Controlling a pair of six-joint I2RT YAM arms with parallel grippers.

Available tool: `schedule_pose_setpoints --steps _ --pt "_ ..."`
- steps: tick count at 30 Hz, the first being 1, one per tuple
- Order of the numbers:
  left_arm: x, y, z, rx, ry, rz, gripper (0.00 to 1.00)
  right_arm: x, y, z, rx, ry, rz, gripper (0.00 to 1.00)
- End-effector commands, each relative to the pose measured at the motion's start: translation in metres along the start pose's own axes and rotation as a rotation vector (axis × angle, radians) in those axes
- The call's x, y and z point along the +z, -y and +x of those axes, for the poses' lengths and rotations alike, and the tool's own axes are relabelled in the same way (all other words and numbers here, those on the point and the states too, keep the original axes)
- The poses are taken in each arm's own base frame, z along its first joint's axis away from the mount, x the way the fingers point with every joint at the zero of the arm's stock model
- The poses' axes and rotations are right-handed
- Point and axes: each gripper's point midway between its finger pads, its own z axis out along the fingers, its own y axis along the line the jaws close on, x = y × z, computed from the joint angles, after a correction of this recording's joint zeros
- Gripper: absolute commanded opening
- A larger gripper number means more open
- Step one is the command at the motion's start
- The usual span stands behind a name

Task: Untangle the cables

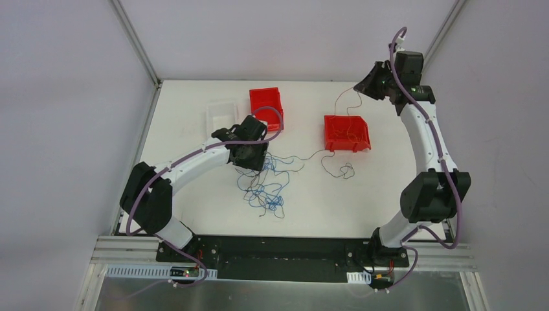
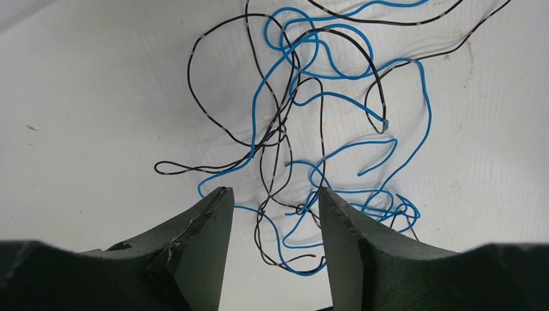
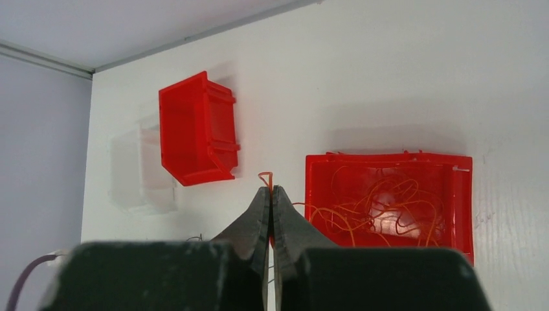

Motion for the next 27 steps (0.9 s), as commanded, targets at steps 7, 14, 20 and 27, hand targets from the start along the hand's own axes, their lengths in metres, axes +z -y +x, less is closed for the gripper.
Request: schedule_pose_setpoints --steps 7,14,20,27 --pt "-0.014 -0.007 -0.006 -0.004 0.033 -0.018 0.52 0.052 0.037 0.007 0.004 -0.022 -0.058 0.00" --pt "-0.018 -0.011 -0.004 -0.009 0.043 -0.030 0.52 0.084 0.099 0.025 0.057 0.032 0.163 0.00" --pt "-0.025 -0.014 -0.008 -0.005 0.047 -0.049 0.52 0.101 0.127 0.054 0.114 0.004 0.237 0.00" --pt "-0.025 -0.011 -0.013 -0.010 0.050 -0.044 0.52 0.099 0.128 0.089 0.144 -0.047 0.207 0.00"
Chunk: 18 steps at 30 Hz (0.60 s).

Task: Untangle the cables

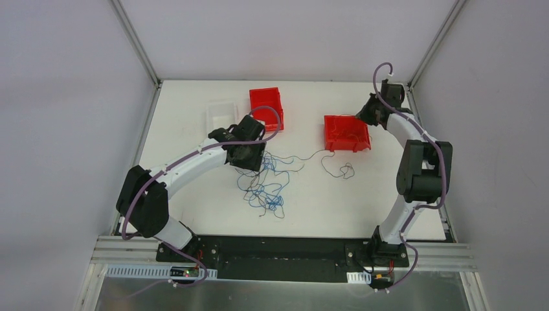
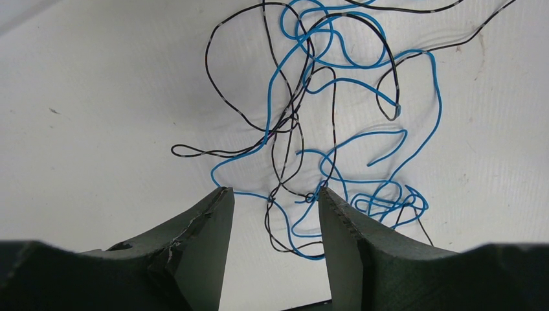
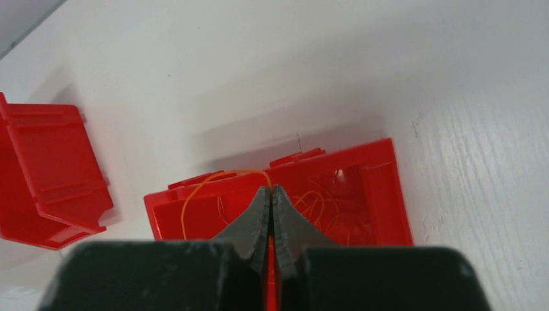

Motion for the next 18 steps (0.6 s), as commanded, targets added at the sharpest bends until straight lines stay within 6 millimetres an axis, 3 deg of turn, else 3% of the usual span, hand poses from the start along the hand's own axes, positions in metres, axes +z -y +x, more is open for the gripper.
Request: schedule_pose_setpoints --steps 1,8,14,18 --pt "-0.014 -0.004 -0.015 -0.012 0.042 -0.016 0.52 -0.006 -0.005 -0.001 0.039 0.027 -0.031 0.00" --pt "-0.012 -0.003 -0.014 -0.002 0.033 -0.012 0.52 0.009 0.023 0.041 0.130 -0.095 0.080 0.00" --pt "-0.013 -0.006 -0.011 -0.006 0.033 -0.020 0.52 0.018 0.032 0.050 0.143 -0.184 0.153 0.00" --pt "-0.014 -0.007 -0.009 -0.010 0.033 -0.022 0.52 0.007 0.020 0.041 0.138 -0.188 0.127 0.02"
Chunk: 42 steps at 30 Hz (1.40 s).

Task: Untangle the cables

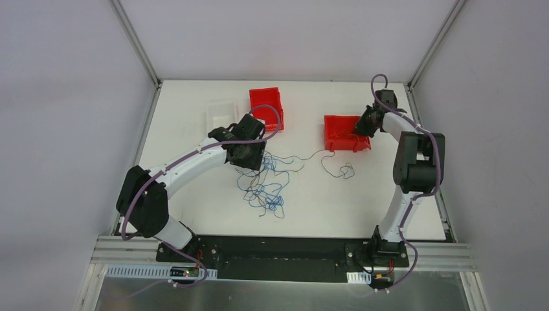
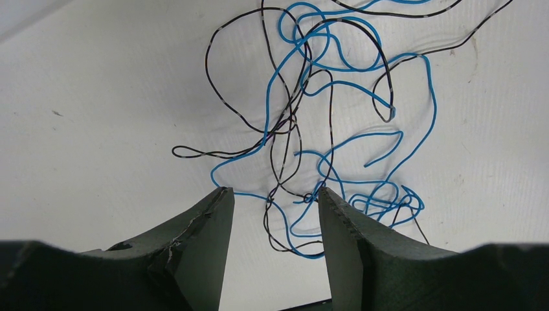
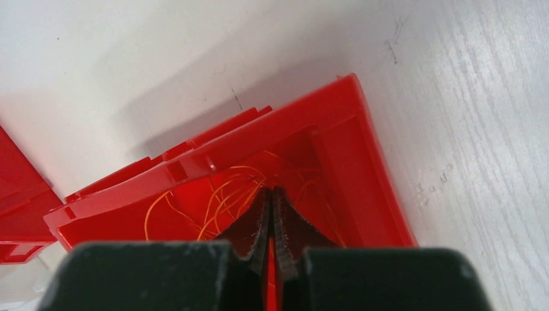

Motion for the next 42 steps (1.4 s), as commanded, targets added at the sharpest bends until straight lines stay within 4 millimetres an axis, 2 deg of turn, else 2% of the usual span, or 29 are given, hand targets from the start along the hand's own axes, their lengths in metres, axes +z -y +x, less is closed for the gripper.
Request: schedule_pose_setpoints --steps 1,7,10,11,13,14,15,16,22,24,29,35,38,42 --pt "-0.011 -0.008 -0.005 -0.011 0.031 -0.025 0.52 -0.031 -0.020 -0.017 -0.004 0.018 -0.021 0.05" --pt "-0.018 -0.008 -0.011 -0.022 0.058 -0.023 0.58 -0.093 -0.046 -0.035 -0.060 0.131 -0.061 0.22" --pt "-0.020 -0.008 -0.011 -0.023 0.063 -0.021 0.63 -0.118 -0.054 -0.033 -0.088 0.148 -0.075 0.34" --pt "-0.020 -0.008 -0.011 -0.026 0.063 -0.021 0.65 -0.124 -0.057 -0.028 -0.103 0.151 -0.072 0.41" --pt "-0.019 -0.008 -0.008 -0.032 0.058 -0.014 0.69 -0.136 -0.060 -0.018 -0.137 0.182 -0.048 0.71" --pt "-0.019 -0.007 -0.007 -0.034 0.055 -0.008 0.71 -0.140 -0.066 -0.009 -0.168 0.188 -0.059 0.80" --pt "-0.018 -0.006 -0.005 -0.037 0.052 -0.007 0.71 -0.146 -0.064 -0.007 -0.185 0.227 -0.024 0.95" --pt "-0.017 -0.007 -0.003 -0.041 0.048 -0.007 0.72 -0.150 -0.066 -0.001 -0.197 0.233 -0.024 0.98" --pt "-0.012 -0.009 0.012 -0.050 0.016 -0.010 0.72 -0.175 -0.086 0.039 -0.243 0.210 -0.141 0.96" --pt "-0.012 -0.009 0.020 -0.059 0.002 0.001 0.71 -0.181 -0.095 0.063 -0.266 0.174 -0.216 0.94" --pt "-0.017 -0.006 0.040 -0.095 -0.023 0.044 0.70 -0.186 -0.102 0.126 -0.290 0.087 -0.352 0.90" --pt "-0.030 0.000 0.053 -0.148 0.001 0.081 0.70 -0.178 -0.103 0.184 -0.264 -0.001 -0.427 0.88" --pt "-0.034 0.005 0.058 -0.177 0.025 0.104 0.70 -0.171 -0.111 0.215 -0.232 -0.059 -0.454 0.83" --pt "-0.030 0.010 0.067 -0.235 0.047 0.126 0.70 -0.156 -0.122 0.250 -0.173 -0.109 -0.455 0.79"
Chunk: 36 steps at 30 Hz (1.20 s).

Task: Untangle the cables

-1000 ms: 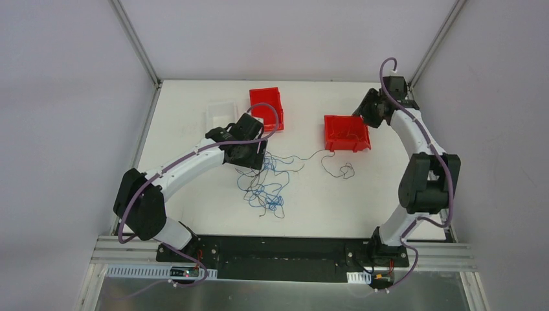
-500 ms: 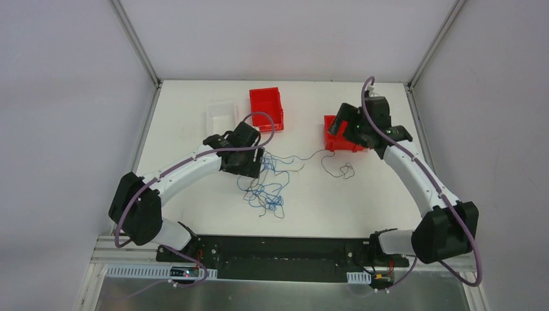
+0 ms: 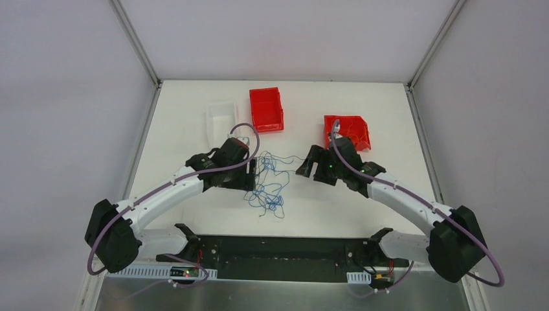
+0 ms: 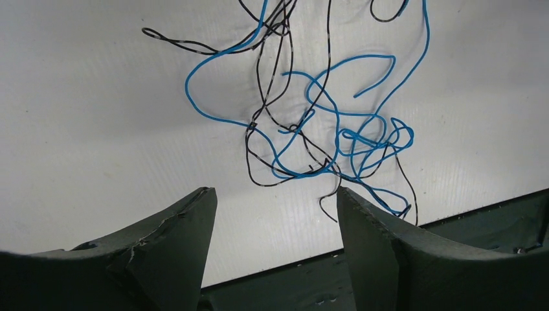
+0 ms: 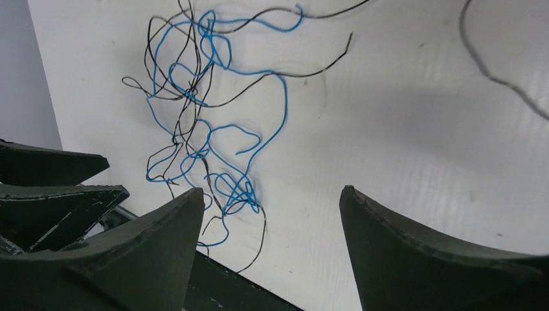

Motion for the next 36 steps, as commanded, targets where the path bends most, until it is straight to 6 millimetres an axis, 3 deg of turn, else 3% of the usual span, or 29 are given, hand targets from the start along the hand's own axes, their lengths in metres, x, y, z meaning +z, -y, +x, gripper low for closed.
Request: schedule_pose_setpoints --steps 1,5,13,20,24,27,32,36 --pt "0.004 0.009 0.010 -0.096 0.024 0.049 0.70 0.021 -0.034 0.013 0.117 0.028 -0.082 0.78" --pt "0.008 0.009 0.014 -0.136 0.040 0.057 0.69 0.038 -0.047 0.027 0.180 0.025 -0.070 0.70" --pt "0.012 0.010 0.013 -0.141 0.047 0.061 0.69 0.072 -0.047 0.052 0.196 -0.025 0.019 0.65" --pt "0.007 0.009 0.008 -0.133 0.079 0.064 0.69 0.099 -0.053 0.057 0.201 -0.047 0.034 0.59" --pt "0.004 0.005 0.005 -0.128 0.105 0.058 0.69 0.113 -0.039 0.058 0.184 -0.042 0.113 0.55" --pt "0.003 0.004 0.006 -0.125 0.113 0.055 0.69 0.119 -0.036 0.057 0.171 -0.033 0.134 0.42" --pt "0.001 0.001 0.005 -0.118 0.124 0.051 0.69 0.112 -0.051 0.038 0.115 0.006 0.108 0.00" --pt "-0.002 0.001 0.001 -0.108 0.138 0.049 0.69 0.085 -0.067 0.013 0.055 0.078 0.072 0.00"
